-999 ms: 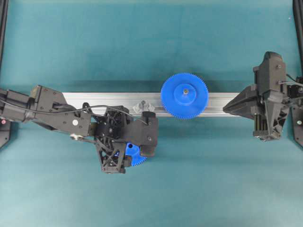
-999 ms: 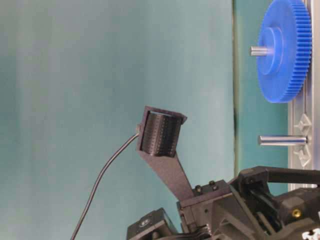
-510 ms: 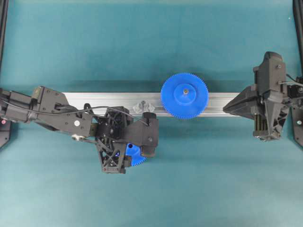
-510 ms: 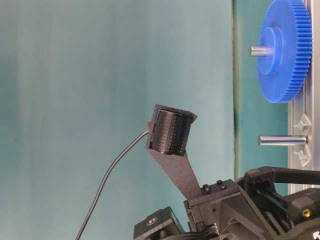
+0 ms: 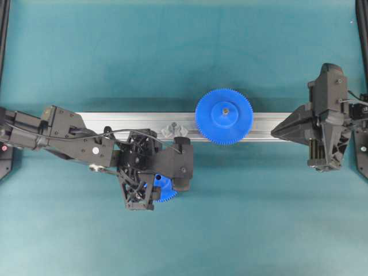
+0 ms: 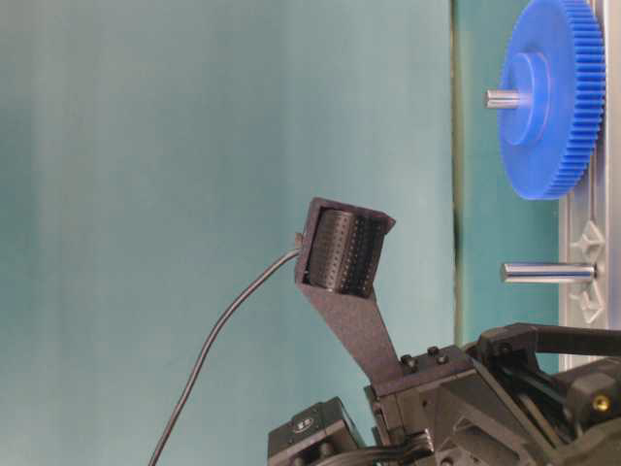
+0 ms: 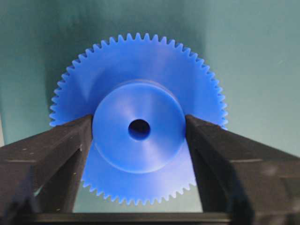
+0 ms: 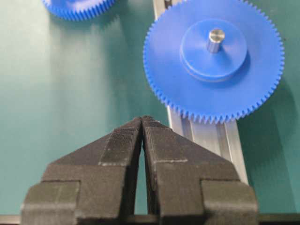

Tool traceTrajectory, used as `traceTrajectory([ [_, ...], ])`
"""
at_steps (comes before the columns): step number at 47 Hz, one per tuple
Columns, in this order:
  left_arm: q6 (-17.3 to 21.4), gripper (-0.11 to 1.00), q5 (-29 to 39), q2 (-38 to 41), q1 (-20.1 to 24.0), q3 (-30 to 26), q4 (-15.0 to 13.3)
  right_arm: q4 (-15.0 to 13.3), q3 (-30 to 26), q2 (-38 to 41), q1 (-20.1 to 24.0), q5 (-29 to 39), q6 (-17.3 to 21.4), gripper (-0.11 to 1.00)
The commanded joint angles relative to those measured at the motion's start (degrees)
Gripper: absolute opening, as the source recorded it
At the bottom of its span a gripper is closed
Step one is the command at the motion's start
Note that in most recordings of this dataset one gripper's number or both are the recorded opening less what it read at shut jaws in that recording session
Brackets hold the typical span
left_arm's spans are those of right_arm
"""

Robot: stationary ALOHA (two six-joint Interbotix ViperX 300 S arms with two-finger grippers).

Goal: Find the location of the shaft and insert the small gear.
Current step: 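Close the left gripper on the small blue gear's hub and lift it, then carry the gear to the empty left shaft beside the large gear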

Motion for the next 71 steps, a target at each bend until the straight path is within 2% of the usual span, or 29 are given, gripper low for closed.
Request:
traceTrajectory([
  [1, 0.00, 0.66, 0.53, -0.62, 0.00, -0.70, 0.18, 0.18, -0.35, -0.53, 0.18, -0.44, 0.53, 0.11],
  [9, 0.35, 0.66, 0.44, -2.46, 0.00, -1.05, 0.18, 0.09, 0.18, -1.32, 0.18, -0.97, 0.53, 0.11],
  [18, 0.97, 0.66, 1.32, -7.91, 0.79, -2.02, 0.18, 0.18, 0.70, -2.55, 0.18, -0.97, 0.53, 0.11],
  [25, 1.67, 0.66, 1.32, -12.66, 3.34, -2.64, 0.18, 0.18, 1.14, -3.60, 0.18, -0.97, 0.53, 0.11],
  [34, 4.83, 0.66, 0.79, -16.17, 7.12, -2.64, 0.18, 0.09, 1.41, -4.57, 0.09, -0.97, 0.53, 0.11],
  [42, 8.61, 0.66, 0.62, -15.29, 9.23, -2.81, 0.18, 0.18, 1.85, -5.10, 0.09, -0.97, 0.53, 0.11],
  [49, 10.28, 0.66, -0.70, -13.54, 10.46, -2.99, 0.18, 0.18, 2.02, -5.71, 0.09, -0.97, 0.53, 0.11],
  [71, 10.63, 0.66, -2.20, -9.05, 12.48, -3.08, 0.18, 0.18, 3.25, -9.23, 0.09, -0.70, 0.53, 0.11],
])
